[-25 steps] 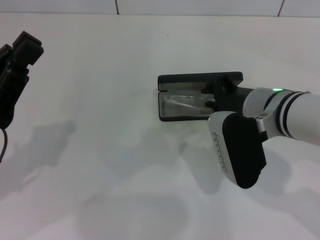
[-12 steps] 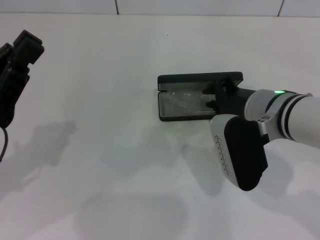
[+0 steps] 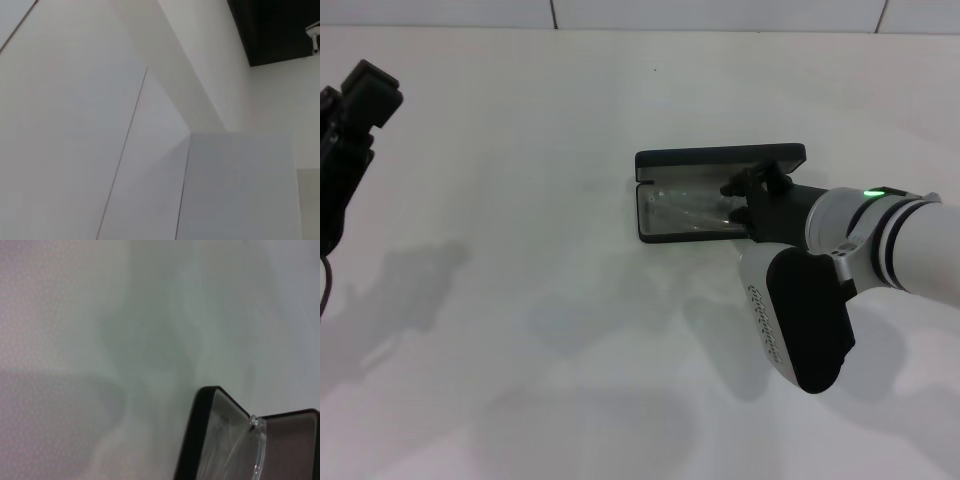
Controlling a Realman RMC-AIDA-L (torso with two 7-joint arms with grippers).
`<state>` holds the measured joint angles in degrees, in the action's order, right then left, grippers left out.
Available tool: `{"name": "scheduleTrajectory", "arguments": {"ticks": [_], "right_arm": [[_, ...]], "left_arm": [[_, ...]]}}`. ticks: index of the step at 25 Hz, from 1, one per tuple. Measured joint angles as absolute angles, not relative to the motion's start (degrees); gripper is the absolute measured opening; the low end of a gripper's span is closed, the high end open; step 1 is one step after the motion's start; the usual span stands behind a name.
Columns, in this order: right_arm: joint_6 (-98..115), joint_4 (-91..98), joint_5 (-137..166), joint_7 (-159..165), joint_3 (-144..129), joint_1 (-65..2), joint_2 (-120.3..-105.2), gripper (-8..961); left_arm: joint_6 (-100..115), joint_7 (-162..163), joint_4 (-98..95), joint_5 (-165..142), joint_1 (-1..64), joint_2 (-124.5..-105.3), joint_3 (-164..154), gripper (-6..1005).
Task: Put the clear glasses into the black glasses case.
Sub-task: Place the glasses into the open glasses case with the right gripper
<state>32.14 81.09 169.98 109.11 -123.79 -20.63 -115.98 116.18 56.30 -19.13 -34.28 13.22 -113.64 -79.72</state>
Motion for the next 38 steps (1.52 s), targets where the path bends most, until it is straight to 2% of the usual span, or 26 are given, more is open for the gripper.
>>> {"name": "scheduleTrajectory", "arguments": {"ticks": [16, 18, 38], "right_arm": [[33.5, 81.1, 169.8, 109.5, -123.7, -20.1, -116.19, 247], [32.7, 80.7, 169.8, 109.5, -123.7, -20.1, -116.19, 196], [27.5, 78.1, 171.0, 108.1, -124.3, -20.2, -116.10, 20]], "left_arm": [[116.2, 56.3, -19.1, -34.3, 13.3, -113.72, -79.4, 99], [116.2, 56.3, -19.1, -34.3, 13.4, -113.73, -79.4, 99], [116.2, 56.2, -19.1, -34.3, 13.2, -113.82, -79.4, 99]]}}
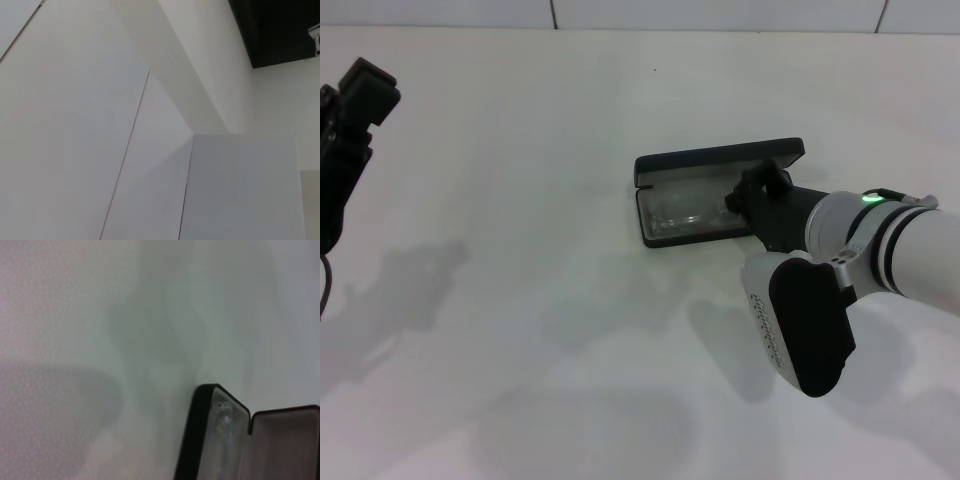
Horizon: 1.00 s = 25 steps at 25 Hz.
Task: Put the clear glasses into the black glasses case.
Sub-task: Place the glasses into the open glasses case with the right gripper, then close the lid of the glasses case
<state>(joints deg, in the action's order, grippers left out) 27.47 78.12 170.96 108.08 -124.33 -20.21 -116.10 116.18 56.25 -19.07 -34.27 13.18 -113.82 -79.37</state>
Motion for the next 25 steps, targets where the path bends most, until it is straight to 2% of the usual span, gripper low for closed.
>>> {"name": "scheduleTrajectory", "arguments": {"ticks": [13, 19, 25], "right_arm": [[28.2, 81.7, 170.7, 108.4, -124.4, -17.6, -116.19, 13], [32.3, 90.3, 163.8, 109.5, -123.8, -12.6, -115.81, 30], [42.7, 102.4, 150.2, 110.8, -119.8, -6.5, -115.34, 53]], "left_arm": [[116.2, 56.2, -19.1, -34.3, 13.5, -113.82, -79.4, 99], [116.2, 56.3, -19.6, -34.3, 13.4, -113.78, -79.4, 99], [116.1, 56.0, -21.7, -35.4, 14.0, -112.31, -79.4, 99]]}}
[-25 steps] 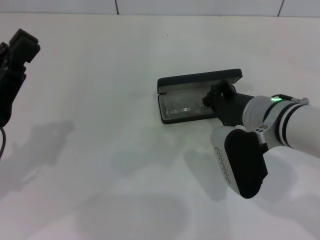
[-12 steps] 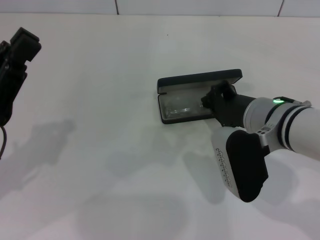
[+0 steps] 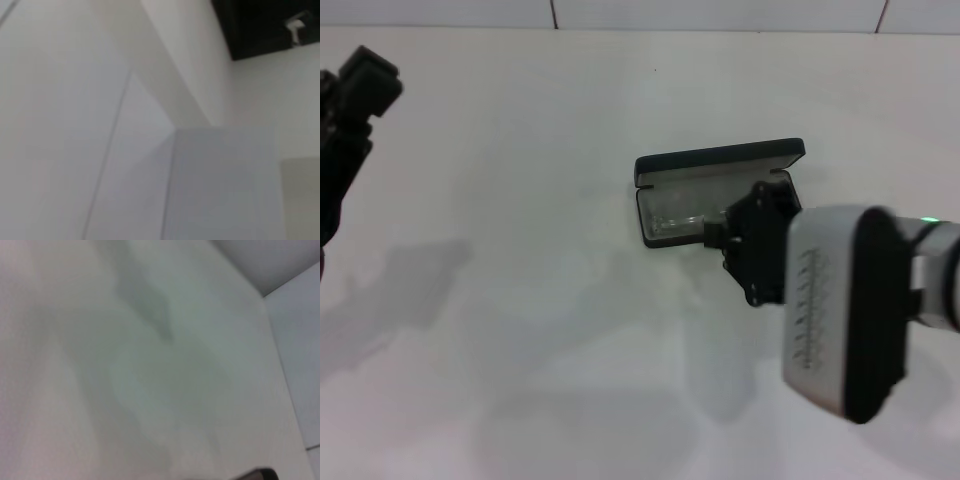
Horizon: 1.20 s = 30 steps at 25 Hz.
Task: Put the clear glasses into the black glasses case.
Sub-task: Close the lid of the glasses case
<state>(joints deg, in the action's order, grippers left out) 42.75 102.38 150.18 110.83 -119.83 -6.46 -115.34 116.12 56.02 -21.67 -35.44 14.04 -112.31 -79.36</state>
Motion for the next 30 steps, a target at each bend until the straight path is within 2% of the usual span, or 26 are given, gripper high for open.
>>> {"name": "scheduleTrajectory", "arguments": {"ticks": [6, 11, 16, 18, 21, 23, 26, 30], "right_arm": [[59.9, 110.5, 128.8, 108.7, -103.9, -0.1, -114.87, 61], [72.2, 109.8, 113.4, 104.8, -87.8, 3.6, -115.04, 60], [86.8, 103.3, 103.6, 104.1, -71.6, 4.8, -115.20, 81], [90.5, 98.8, 100.5, 104.1, -67.1, 4.8, -115.24, 92], [95.8, 91.1, 95.7, 101.3, -62.1, 4.8, -115.26, 108], [98.9, 85.7, 92.4, 98.3, -59.3, 4.8, -115.25, 193], [101.6, 78.6, 89.1, 94.4, -55.8, 4.5, -115.24, 321], [103.2, 71.4, 87.7, 90.6, -52.4, 4.0, -115.22, 368]], "left_arm": [[114.3, 58.8, -22.6, -39.9, 21.0, -109.19, -79.4, 99], [107.3, 62.4, -23.6, -42.7, 26.4, -108.70, -79.4, 99], [96.4, 66.1, -25.2, -48.6, 31.9, -109.29, -79.4, 99], [89.3, 70.3, -27.9, -54.0, 34.0, -109.94, -79.3, 99], [76.7, 75.9, -33.6, -65.5, 36.9, -112.68, -79.4, 127], [70.4, 79.4, -36.3, -73.1, 38.6, -114.33, -79.4, 169], [64.7, 83.2, -36.3, -80.3, 41.7, -115.59, -79.4, 233], [59.5, 84.7, -36.0, -84.4, 43.2, -117.08, -79.3, 228]]}}
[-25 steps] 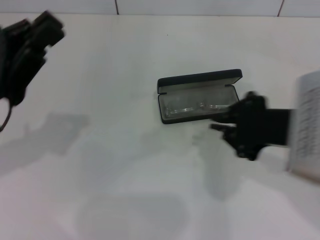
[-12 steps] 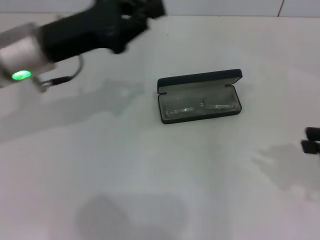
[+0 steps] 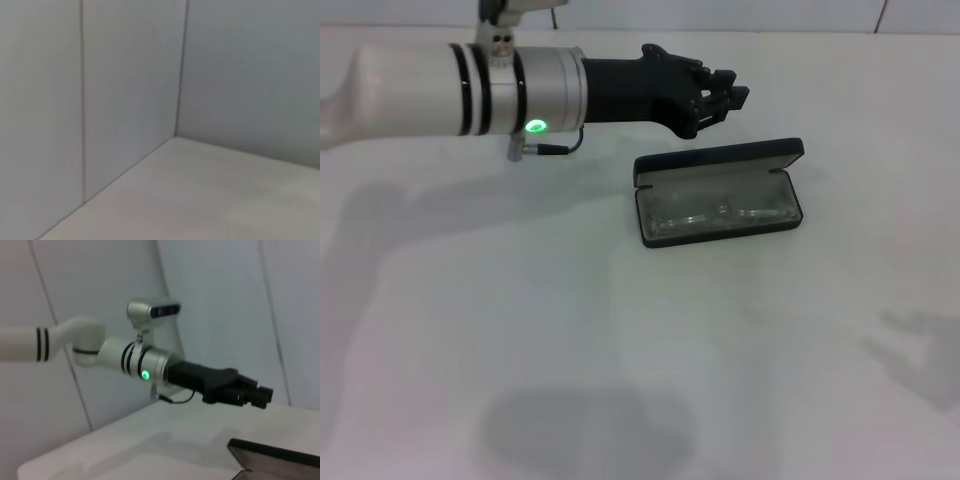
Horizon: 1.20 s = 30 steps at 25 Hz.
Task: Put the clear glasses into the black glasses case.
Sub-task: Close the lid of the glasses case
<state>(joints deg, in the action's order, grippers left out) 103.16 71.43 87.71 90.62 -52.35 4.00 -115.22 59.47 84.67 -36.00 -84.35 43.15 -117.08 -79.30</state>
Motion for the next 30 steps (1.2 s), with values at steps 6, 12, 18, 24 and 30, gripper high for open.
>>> {"name": "scheduleTrajectory", "arguments": {"ticks": [6, 12, 18, 24, 30], "right_arm": [[103.3, 66.1, 88.2, 88.2, -49.3, 2.2, -115.16, 392], [102.6, 64.9, 89.0, 87.8, -49.0, 1.2, -115.05, 392], [102.0, 63.3, 89.0, 87.5, -49.0, 0.6, -115.04, 392], [101.7, 62.5, 89.0, 87.2, -49.0, 0.6, -115.04, 392], [101.6, 62.1, 89.0, 87.1, -48.9, 0.5, -115.04, 392]], "left_arm": [[54.8, 87.0, -35.6, -88.0, 43.7, -118.74, -79.3, 221], [52.3, 87.3, -33.4, -88.9, 44.8, -119.41, -79.7, 224], [52.5, 87.3, -31.8, -90.0, 45.8, -119.49, -79.9, 230], [52.3, 87.4, -31.0, -91.1, 46.1, -119.62, -80.0, 221], [51.8, 86.9, -28.4, -91.1, 47.2, -119.67, -80.0, 222]]}}
